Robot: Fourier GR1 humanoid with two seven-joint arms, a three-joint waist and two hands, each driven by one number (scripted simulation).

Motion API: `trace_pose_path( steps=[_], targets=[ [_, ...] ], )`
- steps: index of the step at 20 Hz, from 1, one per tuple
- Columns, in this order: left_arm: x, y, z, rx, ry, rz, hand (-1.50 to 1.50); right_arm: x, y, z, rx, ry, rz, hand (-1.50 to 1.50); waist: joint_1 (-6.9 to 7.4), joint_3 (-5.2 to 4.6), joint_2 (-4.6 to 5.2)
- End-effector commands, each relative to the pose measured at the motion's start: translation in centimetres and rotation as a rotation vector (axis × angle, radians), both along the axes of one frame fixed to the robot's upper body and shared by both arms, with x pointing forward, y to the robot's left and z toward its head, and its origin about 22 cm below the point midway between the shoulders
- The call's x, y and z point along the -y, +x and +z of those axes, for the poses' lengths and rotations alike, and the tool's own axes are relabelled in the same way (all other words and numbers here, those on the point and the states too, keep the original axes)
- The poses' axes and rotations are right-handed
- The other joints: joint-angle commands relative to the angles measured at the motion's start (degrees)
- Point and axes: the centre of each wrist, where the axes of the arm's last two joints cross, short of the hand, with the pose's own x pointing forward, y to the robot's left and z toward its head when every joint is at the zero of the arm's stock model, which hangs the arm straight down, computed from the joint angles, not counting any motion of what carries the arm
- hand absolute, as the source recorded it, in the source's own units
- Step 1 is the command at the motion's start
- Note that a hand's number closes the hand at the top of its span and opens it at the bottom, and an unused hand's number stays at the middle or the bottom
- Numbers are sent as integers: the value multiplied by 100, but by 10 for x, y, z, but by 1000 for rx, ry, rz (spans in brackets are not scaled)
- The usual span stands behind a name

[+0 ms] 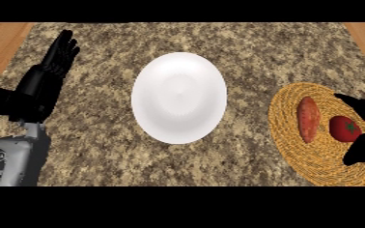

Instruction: Pick the tomato from the placemat and place it in the plate

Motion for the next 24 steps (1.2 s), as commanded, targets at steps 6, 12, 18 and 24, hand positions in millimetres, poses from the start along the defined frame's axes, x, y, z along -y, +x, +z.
trace_pose_path(
  steps=[6,12,18,24],
  targets=[
    [-15,-5,-10,-4,7,-1,0,2,-2,-38,-71,-37,-27,-150,-5,-2,-4],
    [14,-10,-2,0,-9,-9,0,6,0,-50,172,-37,54,150,5,5,-6],
    [-19,-9,-5,10,8,-8,0,7,13,-39,343,-157,70,150,23,1,-1],
    [-12,-13,-2,-5,0,64,0,-21,-72,-73,337,-234,-180,150,-395,-17,-113]
  ],
)
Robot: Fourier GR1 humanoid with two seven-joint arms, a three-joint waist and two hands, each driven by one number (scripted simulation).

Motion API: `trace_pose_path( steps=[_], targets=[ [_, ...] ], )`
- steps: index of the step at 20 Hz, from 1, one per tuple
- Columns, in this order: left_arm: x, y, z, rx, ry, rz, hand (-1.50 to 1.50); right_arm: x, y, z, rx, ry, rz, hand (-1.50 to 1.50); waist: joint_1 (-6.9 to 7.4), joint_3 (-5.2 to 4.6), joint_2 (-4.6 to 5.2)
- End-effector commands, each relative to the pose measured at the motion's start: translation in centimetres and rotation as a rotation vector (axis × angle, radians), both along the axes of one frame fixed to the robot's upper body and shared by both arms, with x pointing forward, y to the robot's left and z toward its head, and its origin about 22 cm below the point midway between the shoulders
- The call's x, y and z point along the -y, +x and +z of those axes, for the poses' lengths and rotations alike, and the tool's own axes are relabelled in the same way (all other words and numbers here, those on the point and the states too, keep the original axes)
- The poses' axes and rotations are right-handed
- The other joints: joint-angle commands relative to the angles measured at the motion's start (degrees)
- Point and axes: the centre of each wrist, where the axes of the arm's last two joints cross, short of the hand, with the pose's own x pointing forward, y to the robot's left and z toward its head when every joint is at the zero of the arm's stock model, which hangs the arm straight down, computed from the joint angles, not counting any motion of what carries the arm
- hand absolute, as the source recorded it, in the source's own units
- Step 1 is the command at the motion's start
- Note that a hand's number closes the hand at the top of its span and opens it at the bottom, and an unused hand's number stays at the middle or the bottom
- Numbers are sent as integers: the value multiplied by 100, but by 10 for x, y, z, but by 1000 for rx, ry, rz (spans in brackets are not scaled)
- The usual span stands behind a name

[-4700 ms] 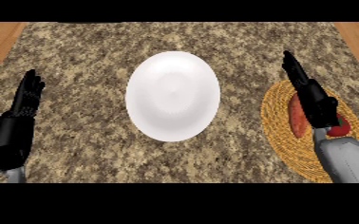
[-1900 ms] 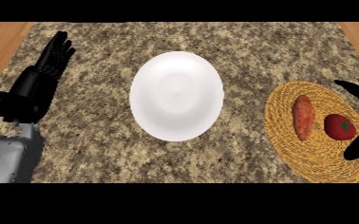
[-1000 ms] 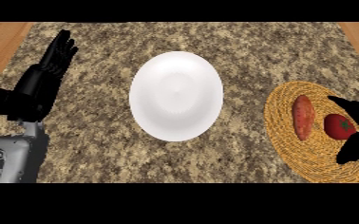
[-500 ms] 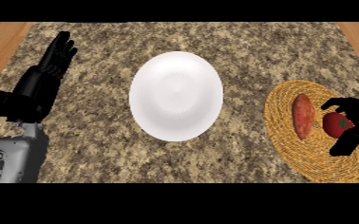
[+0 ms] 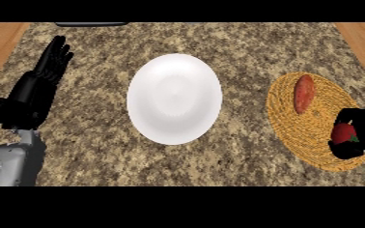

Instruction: Pick the tomato from the placemat and place it in the plate

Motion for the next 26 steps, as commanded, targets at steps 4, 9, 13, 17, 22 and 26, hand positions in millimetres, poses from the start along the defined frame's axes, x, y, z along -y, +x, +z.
trace_pose_path(
  steps=[4,9,13,17,22,26],
  targets=[
    [-17,-12,0,-7,11,40,0,-52,-79,3,148,-12,-178,150,-190,8,-47],
    [-17,-4,2,-22,7,32,0,-118,-114,56,287,129,-93,150,-124,7,-13],
    [-3,-1,-1,-3,-7,5,0,-148,-130,93,461,196,53,150,7,20,23],
    [-14,2,-6,-9,0,-20,0,-174,-148,133,586,352,128,150,82,15,46],
    [-1,9,0,-2,-1,-52,0,-209,-124,148,581,368,204,150,194,19,68],
    [-2,-5,23,20,-3,-58,0,-258,-85,141,551,394,234,150,256,27,63]
  ],
)
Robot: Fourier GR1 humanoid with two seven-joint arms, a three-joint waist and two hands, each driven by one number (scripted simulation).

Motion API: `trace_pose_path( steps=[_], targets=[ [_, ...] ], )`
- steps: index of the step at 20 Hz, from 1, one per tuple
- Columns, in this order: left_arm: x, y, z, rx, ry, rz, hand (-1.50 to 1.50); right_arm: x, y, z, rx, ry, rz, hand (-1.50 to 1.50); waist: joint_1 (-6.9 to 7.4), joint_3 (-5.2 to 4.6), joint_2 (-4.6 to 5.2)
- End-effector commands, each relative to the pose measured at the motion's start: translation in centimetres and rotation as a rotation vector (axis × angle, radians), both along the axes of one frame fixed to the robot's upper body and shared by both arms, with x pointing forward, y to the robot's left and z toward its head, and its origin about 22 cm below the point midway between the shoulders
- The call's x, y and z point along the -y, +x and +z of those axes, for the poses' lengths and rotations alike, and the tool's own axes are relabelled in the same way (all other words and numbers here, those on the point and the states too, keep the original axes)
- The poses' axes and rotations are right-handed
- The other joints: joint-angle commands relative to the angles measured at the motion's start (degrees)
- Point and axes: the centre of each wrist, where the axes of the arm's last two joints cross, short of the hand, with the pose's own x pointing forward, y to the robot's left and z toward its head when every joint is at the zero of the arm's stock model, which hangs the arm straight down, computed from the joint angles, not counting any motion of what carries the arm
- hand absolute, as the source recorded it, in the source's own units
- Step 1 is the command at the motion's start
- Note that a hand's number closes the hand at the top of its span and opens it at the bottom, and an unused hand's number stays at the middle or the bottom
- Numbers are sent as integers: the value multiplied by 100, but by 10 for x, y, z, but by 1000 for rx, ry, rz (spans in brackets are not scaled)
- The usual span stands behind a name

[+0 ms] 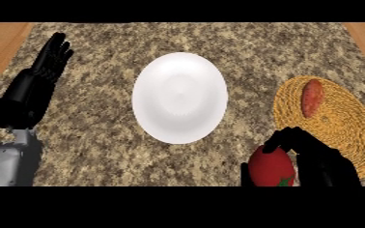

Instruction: Pick the tomato from the placemat and place it in the plate

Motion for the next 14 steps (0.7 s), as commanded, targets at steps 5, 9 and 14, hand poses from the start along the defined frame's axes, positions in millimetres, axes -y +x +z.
trace_pose_path(
  steps=[5,9,14],
  targets=[
    [11,5,-10,-6,-8,-13,0,-77,57,29,41,62,47,150,67,5,25],
    [28,12,-5,-4,0,11,0,-97,90,26,6,92,61,150,56,8,23],
    [18,15,-14,2,-7,-10,0,-118,141,-3,-29,97,30,150,100,7,45]
  ],
)
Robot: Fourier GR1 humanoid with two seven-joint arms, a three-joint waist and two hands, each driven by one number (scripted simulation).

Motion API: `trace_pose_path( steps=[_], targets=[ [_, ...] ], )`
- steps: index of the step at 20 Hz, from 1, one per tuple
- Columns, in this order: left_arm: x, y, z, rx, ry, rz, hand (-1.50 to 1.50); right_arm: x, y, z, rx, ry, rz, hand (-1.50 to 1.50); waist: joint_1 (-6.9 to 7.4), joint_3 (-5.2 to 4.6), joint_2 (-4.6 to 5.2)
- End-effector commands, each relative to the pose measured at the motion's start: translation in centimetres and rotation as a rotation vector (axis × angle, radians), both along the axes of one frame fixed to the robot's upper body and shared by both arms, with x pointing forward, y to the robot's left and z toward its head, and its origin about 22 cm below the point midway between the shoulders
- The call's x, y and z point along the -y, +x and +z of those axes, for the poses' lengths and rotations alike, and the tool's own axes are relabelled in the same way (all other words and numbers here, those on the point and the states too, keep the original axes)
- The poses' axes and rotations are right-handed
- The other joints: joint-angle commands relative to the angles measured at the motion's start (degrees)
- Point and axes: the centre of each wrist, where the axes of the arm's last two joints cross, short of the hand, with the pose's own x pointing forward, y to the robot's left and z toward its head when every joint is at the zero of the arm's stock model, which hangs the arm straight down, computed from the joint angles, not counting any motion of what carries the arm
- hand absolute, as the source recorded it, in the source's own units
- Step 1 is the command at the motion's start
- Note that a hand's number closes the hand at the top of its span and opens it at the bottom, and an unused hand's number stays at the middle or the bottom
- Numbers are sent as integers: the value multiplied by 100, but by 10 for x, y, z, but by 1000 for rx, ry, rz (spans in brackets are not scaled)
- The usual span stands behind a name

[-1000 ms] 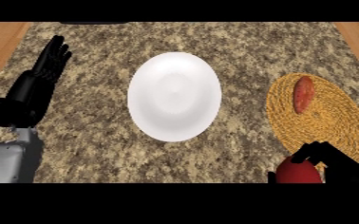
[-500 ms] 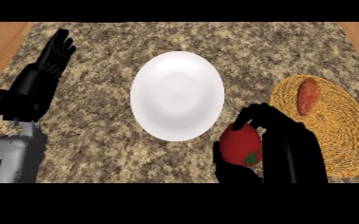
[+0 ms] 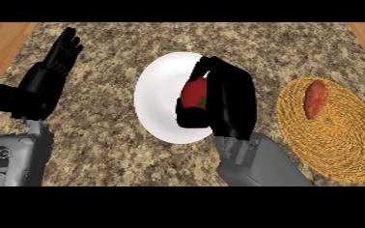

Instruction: Pick the tomato from the placemat and place it in the plate

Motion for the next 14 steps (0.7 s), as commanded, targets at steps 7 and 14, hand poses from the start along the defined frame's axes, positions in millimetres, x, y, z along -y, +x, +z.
trace_pose_path(
  steps=[7,14],
  targets=[
    [20,-5,2,0,8,-17,0,-43,78,-38,-81,-38,-94,150,143,2,23],
    [16,-6,-2,19,-3,-29,0,-24,109,-74,-155,75,-159,-150,146,4,40]
  ],
)
